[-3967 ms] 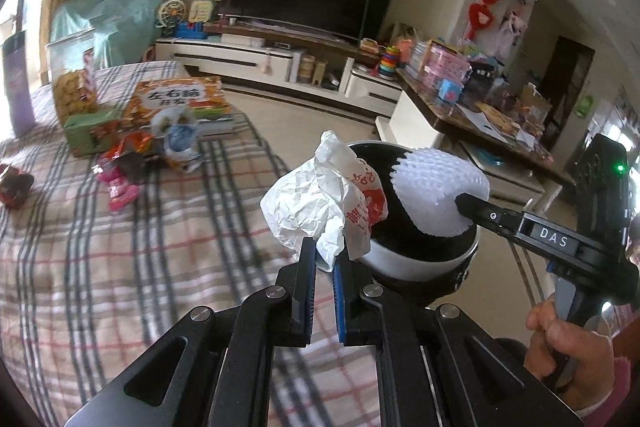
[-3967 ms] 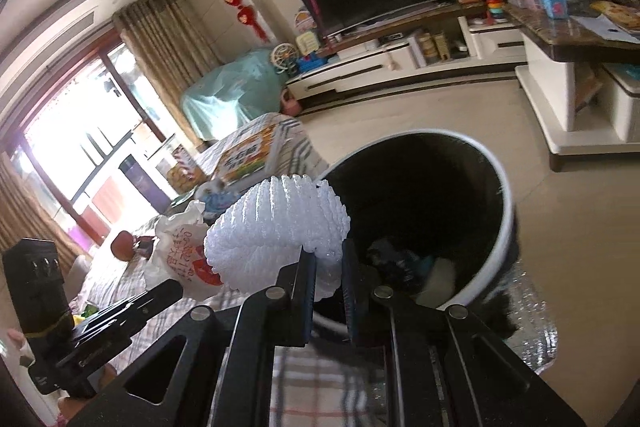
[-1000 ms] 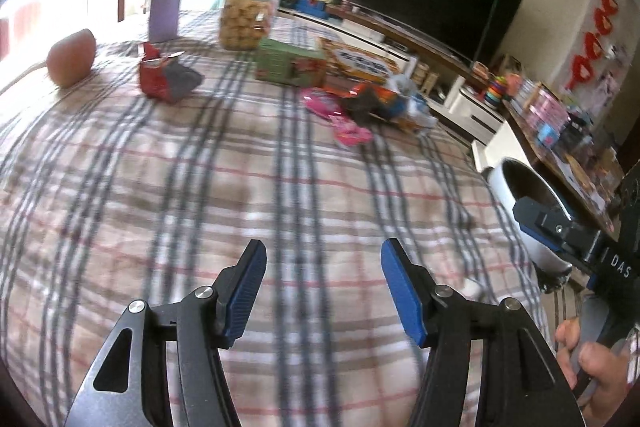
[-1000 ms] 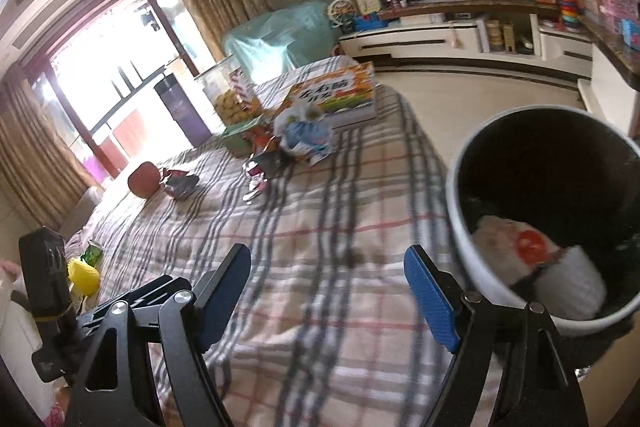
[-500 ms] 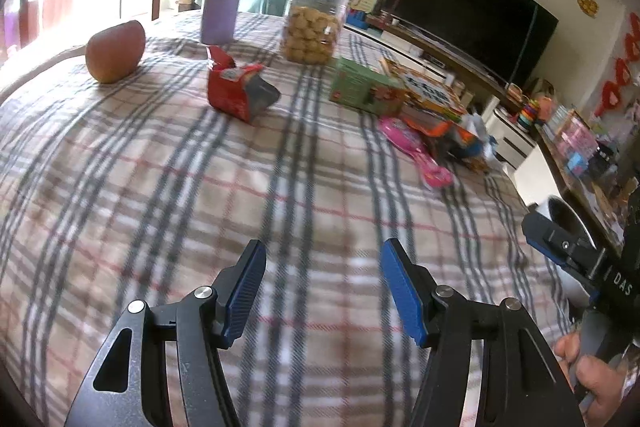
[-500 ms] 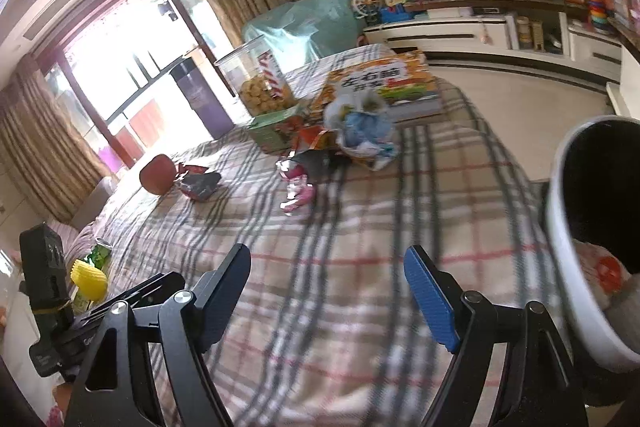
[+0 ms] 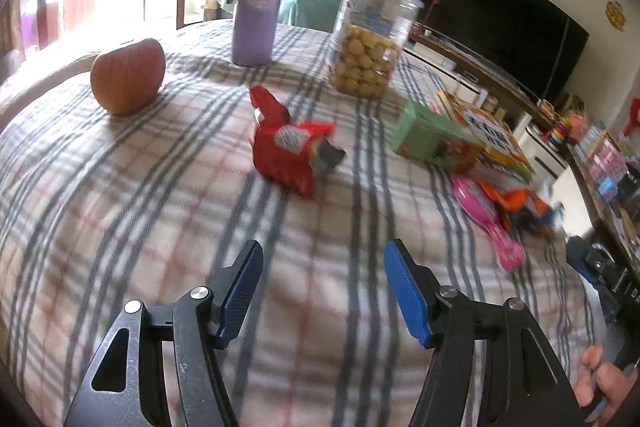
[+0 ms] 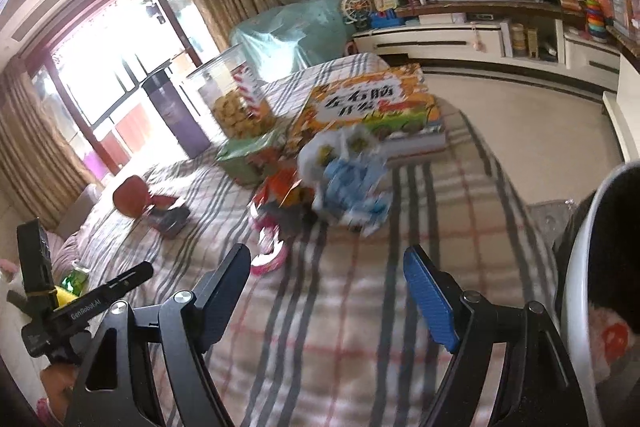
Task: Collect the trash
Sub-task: 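Move both tools back toward the red chip bag and silver wrapper, then grasp the red chip bag with the left tool while the right tool grasps the silver wrapper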
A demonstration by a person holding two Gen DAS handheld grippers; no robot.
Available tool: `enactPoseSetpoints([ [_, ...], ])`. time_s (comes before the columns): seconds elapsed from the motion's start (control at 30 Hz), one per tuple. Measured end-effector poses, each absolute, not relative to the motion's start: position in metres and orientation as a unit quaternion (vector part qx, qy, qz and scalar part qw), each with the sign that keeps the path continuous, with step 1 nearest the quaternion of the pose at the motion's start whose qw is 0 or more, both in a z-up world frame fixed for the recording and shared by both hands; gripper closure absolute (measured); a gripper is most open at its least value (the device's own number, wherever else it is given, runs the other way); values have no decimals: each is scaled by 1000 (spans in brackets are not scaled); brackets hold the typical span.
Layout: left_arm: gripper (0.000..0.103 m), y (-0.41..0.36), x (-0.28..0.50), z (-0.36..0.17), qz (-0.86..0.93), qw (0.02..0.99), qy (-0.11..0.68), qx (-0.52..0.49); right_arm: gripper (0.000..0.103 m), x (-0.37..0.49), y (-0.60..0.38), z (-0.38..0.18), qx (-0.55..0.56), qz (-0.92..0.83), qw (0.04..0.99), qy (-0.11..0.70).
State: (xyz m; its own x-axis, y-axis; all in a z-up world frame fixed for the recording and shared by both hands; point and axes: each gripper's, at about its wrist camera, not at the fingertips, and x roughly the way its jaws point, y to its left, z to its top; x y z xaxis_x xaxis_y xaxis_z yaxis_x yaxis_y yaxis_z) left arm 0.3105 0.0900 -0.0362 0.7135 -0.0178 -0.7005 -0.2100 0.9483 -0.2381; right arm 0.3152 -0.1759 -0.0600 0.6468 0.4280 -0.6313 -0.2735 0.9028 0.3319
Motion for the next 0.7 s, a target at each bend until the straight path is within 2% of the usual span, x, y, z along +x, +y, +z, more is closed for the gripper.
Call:
enactPoseSetpoints([
  [0.2, 35, 105, 342, -37, 78, 918, 356, -155, 25, 342, -173, -62, 106, 191, 901, 374],
  [0.27, 35, 107, 353, -41, 85, 918, 357, -149, 31, 349, -171, -67, 104, 193, 898, 381],
  [0.3, 37, 108, 357, -43, 86, 919, 357, -146, 40, 353, -169, -69, 101, 195, 897, 384],
  [0.33, 38, 108, 360, -45, 85, 919, 358, -142, 54, 355, -167, -71, 98, 197, 894, 389],
  [0.37, 46, 108, 364, -48, 82, 920, 358, -138, 62, 358, -166, -74, 96, 200, 892, 394],
  [0.4, 67, 107, 367, -50, 76, 919, 362, -137, 68, 358, -165, -75, 94, 203, 891, 396],
  [0.47, 92, 107, 373, -55, 63, 915, 374, -138, 72, 355, -164, -75, 90, 209, 892, 391],
  [0.5, 98, 107, 374, -56, 62, 915, 375, -137, 73, 353, -164, -75, 89, 213, 892, 389],
  [0.6, 103, 104, 371, -52, 58, 921, 364, -128, 74, 345, -163, -72, 90, 222, 890, 387],
  [0.7, 103, 97, 362, -49, 49, 924, 359, -120, 75, 335, -163, -69, 89, 232, 888, 386],
])
